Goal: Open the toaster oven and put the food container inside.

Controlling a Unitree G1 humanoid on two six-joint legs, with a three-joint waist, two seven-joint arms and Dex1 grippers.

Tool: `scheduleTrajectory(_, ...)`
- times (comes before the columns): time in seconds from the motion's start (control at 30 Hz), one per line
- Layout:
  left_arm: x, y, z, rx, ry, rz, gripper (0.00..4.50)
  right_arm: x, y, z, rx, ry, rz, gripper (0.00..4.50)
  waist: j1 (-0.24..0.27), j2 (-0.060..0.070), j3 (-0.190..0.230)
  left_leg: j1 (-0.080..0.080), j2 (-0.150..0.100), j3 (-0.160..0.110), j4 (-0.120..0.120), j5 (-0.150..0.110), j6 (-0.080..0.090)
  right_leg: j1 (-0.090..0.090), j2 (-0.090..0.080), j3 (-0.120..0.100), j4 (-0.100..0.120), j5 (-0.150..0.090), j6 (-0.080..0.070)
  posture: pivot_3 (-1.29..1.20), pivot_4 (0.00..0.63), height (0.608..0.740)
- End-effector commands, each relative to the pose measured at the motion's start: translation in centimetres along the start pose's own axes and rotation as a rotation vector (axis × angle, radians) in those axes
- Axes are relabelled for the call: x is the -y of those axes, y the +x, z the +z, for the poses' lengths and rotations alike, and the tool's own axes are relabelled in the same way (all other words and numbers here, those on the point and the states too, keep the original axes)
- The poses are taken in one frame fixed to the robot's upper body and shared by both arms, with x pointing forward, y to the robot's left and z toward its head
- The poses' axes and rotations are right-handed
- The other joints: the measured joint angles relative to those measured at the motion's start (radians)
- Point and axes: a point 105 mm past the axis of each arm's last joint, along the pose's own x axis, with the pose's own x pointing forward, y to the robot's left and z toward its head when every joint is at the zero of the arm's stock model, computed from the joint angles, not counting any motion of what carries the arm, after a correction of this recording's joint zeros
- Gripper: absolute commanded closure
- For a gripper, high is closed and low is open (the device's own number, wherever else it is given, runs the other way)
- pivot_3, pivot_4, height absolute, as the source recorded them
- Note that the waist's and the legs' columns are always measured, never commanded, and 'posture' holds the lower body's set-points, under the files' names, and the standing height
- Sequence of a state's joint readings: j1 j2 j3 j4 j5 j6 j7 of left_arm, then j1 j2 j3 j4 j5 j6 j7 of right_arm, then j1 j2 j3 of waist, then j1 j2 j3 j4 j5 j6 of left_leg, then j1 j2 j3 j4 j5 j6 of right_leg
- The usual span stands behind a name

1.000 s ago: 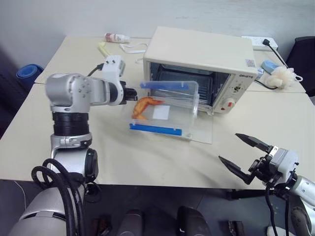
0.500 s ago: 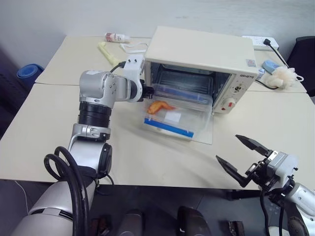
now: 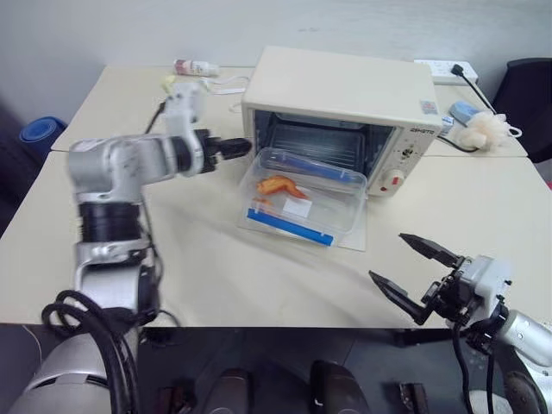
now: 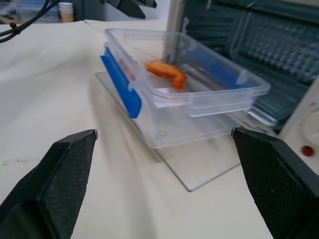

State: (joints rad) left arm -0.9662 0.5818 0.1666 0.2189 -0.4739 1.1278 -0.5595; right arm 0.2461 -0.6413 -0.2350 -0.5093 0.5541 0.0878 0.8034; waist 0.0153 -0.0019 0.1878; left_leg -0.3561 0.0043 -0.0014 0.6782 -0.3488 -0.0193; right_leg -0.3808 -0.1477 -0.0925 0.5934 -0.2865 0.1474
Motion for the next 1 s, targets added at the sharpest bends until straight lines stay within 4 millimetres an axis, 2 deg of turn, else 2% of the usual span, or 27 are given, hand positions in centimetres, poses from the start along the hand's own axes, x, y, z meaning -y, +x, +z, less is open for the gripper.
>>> scheduleTrajectory(0.03,1.2,-2.7,-1.4,0.04,0.295,-0.225,1.26,-1.3,2.0,-0.5,-0.076,0.0,0.079,0.94,0.002,0.0,0.0,0.0,0.0,0.0,0.0,0.0,0.0,0.0,0.0,0.0,0.0,0.0,0.0,0.0,0.15,0.74)
scheduleTrajectory(0.1,1.7,-3.7,-4.8,-0.044,0.464,-0.344,1.87,-1.9,3.1,-1.0,-0.1,0.005,0.117,1.62,0.004,0.001,-0.001,0.0,0.0,0.0,0.0,0.0,0.0,0.0,0.0,0.0,0.0,0.0,0.0,0.0,0.15,0.74)
scheduleTrajectory(0.2,2.7,-3.8,-8.1,-0.093,0.507,-0.462,2.78,-1.9,4.3,-1.8,-0.135,0.014,0.125,2.63,0.022,0.001,0.0,-0.003,0.0,0.0,0.002,0.0,0.001,-0.002,0.0,-0.001,0.0,0.0,-0.001,0.0,0.15,0.74)
scheduleTrajectory(0.3,3.8,-2.6,-9.5,-0.074,0.509,-0.514,3.67,-1.5,5.9,-2.2,-0.138,0.002,0.116,3.63,0.03,0.001,0.0,-0.006,-0.001,0.0,0.005,-0.001,0.003,-0.002,-0.001,-0.001,0.0,0.0,0.0,0.0,0.15,0.74)
scheduleTrajectory(0.37,4.7,-0.9,-9.9,-0.027,0.5,-0.513,4.34,-0.7,7.4,-2.1,-0.119,-0.01,0.086,4.38,0.032,0.001,-0.001,-0.006,-0.001,0.0,0.005,-0.002,0.004,-0.002,-0.001,0.0,0.0,0.0,0.0,0.0,0.15,0.74)
scheduleTrajectory(0.4,4.8,-0.1,-9.9,-0.003,0.495,-0.498,4.47,-0.4,7.9,-2.2,-0.125,-0.019,0.075,4.49,0.031,0.001,-0.001,-0.006,-0.001,0.0,0.005,-0.002,0.005,-0.003,-0.001,0.0,0.001,0.0,0.0,0.0,0.15,0.74)
scheduleTrajectory(0.57,5.1,3.6,-8.7,0.103,0.485,-0.377,4.47,2.4,9.6,-1.7,-0.109,-0.088,-0.036,4.49,0.023,0.0,-0.001,-0.014,-0.001,0.002,0.007,-0.001,0.005,-0.013,-0.001,0.001,0.005,0.001,0.001,0.0,0.15,0.74)
scheduleTrajectory(0.8,4.9,6.8,-7.1,0.192,0.45,-0.241,4.47,5.4,11.4,-0.8,-0.077,-0.166,-0.107,4.49,0.006,0.0,-0.001,-0.014,-0.002,0.003,0.007,-0.001,0.006,-0.013,-0.001,0.001,0.006,0.001,0.001,0.0,0.15,0.74)
scheduleTrajectory(1.0,4.0,8.4,-5.0,0.279,0.404,-0.102,4.47,8.1,12.9,0.3,-0.032,-0.228,-0.181,4.49,0.0,0.0,-0.001,-0.015,-0.002,0.004,0.006,0.0,0.005,-0.014,-0.001,0.001,0.006,0.001,0.001,0.0,0.15,0.74)
